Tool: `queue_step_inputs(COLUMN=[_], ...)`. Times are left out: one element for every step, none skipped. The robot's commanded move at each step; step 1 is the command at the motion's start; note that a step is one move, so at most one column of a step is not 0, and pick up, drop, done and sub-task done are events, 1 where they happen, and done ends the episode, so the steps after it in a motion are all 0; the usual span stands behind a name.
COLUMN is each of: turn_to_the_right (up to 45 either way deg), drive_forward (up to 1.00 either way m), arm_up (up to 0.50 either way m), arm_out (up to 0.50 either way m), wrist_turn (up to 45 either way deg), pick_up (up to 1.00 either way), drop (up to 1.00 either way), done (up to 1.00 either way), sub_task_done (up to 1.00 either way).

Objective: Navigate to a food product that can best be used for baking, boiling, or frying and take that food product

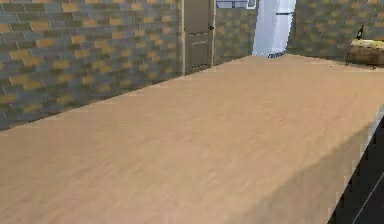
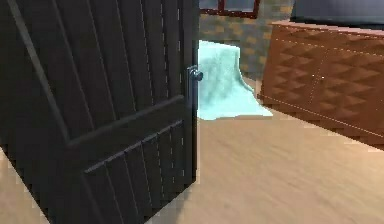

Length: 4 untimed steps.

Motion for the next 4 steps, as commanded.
queue_step_inputs(turn_to_the_right=[0.0, 42.0, 3.0, 0.0], drive_forward=[0.90, 0.00, 0.00, 0.50], arm_up=[0.00, 0.00, 0.00, 0.00], arm_out=[0.00, 0.00, 0.00, 0.00], wrist_turn=[0.0, 0.0, 0.0, 0.0], pick_up=[0.00, 0.00, 0.00, 0.00], drop=[0.00, 0.00, 0.00, 0.00], done=[0.00, 0.00, 0.00, 0.00], sub_task_done=[0.00, 0.00, 0.00, 0.00])
